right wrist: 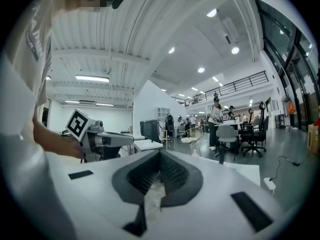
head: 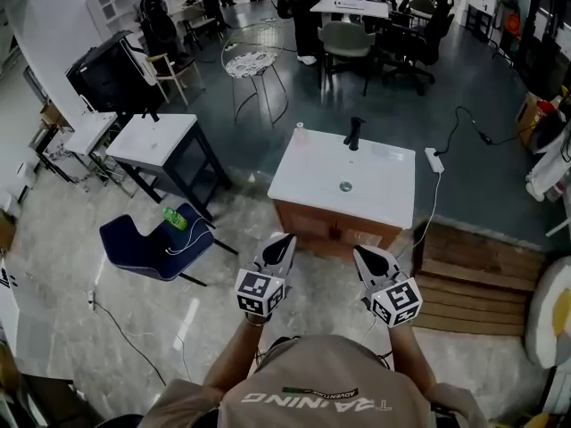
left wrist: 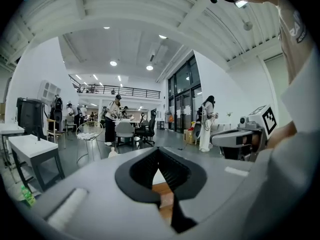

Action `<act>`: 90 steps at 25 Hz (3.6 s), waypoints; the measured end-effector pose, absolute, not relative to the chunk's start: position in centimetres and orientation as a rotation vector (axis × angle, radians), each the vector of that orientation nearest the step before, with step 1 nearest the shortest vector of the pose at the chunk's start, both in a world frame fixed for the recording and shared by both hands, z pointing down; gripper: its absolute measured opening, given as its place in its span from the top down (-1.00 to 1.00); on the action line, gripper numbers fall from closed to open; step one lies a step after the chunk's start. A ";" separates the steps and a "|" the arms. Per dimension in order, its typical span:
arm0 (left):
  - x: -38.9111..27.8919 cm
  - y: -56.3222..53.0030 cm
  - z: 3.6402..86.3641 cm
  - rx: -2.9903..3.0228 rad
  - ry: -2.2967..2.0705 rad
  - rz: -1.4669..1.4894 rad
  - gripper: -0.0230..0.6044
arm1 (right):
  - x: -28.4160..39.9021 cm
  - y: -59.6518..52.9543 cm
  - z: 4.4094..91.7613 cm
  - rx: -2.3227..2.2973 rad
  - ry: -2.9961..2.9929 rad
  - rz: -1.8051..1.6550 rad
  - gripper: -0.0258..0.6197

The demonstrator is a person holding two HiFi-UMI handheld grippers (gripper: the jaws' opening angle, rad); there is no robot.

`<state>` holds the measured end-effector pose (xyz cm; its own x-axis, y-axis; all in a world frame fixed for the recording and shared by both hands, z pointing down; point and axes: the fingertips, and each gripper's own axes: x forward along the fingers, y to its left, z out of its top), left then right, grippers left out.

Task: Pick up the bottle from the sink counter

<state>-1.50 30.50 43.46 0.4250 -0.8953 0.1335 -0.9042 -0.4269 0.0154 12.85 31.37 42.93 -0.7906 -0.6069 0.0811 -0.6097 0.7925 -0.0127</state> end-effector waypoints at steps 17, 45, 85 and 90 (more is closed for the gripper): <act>0.8 30.7 46.1 2.524 -1.645 0.253 0.90 | 16.2 30.3 46.8 0.965 -2.899 0.239 0.90; -13.6 19.8 50.4 2.507 -1.578 0.112 0.90 | 5.4 21.0 48.6 1.146 -2.762 0.227 0.90; -10.8 -0.7 51.5 2.438 -1.577 0.181 0.90 | 3.2 -3.2 49.9 1.139 -2.817 0.255 0.90; -12.1 -2.5 50.8 2.500 -1.545 0.157 0.90 | 1.3 -3.5 46.6 1.187 -2.786 0.087 0.90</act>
<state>-12.13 -2.48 50.85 0.4486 -0.8727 0.1928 -0.8936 -0.4347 0.1117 1.35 -3.51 46.59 -0.6875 -0.7153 0.1253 -0.7217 0.6921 -0.0090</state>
